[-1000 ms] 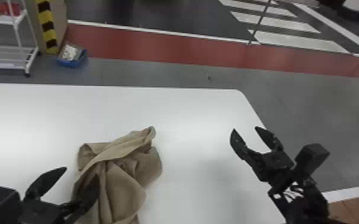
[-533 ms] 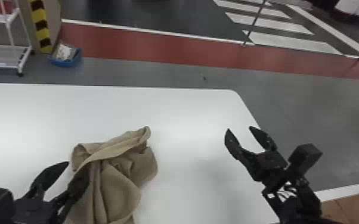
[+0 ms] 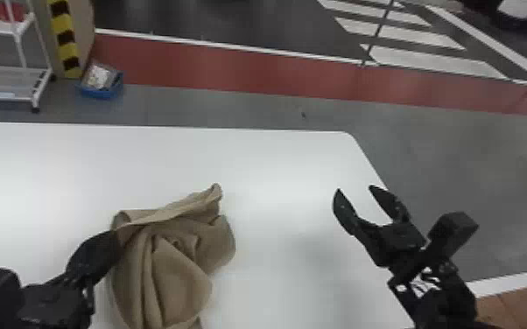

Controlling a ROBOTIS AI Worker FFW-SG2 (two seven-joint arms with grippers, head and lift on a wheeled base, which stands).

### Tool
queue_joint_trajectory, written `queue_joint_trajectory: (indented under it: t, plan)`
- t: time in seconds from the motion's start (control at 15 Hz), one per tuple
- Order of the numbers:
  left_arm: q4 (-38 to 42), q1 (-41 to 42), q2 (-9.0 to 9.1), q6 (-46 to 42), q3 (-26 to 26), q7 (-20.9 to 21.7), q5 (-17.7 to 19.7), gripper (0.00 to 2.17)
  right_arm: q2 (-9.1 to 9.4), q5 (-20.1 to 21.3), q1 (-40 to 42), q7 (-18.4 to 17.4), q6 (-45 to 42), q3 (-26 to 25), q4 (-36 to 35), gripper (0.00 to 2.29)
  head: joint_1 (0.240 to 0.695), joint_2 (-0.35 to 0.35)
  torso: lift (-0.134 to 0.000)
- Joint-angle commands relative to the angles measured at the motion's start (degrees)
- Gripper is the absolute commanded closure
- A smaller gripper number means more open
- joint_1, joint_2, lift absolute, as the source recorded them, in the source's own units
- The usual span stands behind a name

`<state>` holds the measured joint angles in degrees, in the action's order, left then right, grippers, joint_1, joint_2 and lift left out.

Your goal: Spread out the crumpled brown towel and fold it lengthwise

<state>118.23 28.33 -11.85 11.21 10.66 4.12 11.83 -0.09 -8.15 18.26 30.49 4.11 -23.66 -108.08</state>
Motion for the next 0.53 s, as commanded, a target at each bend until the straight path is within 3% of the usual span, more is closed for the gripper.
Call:
queue_joint_trajectory:
  t: [0.0,0.2,0.47]
  plan:
    - [0.78,-1.70,0.07,-0.17,-0.65,0.01,2.85,1.92,0.14,-0.02,0.19,0.00,-0.28,0.55,-0.20,0.22,0.695,-0.282,-0.124]
    - [3.42,-6.89,2.00,0.00,-3.02,-0.17,6.80,1.92,0.14,-0.02,0.46,-0.08,-0.28,0.55,-0.73,0.22,0.695,-0.267,-0.124]
    - [7.11,-13.39,2.53,0.18,-6.01,-1.75,11.55,1.92,0.14,-0.02,0.99,-0.08,-0.28,1.16,-1.17,0.22,0.695,-0.231,-0.124]
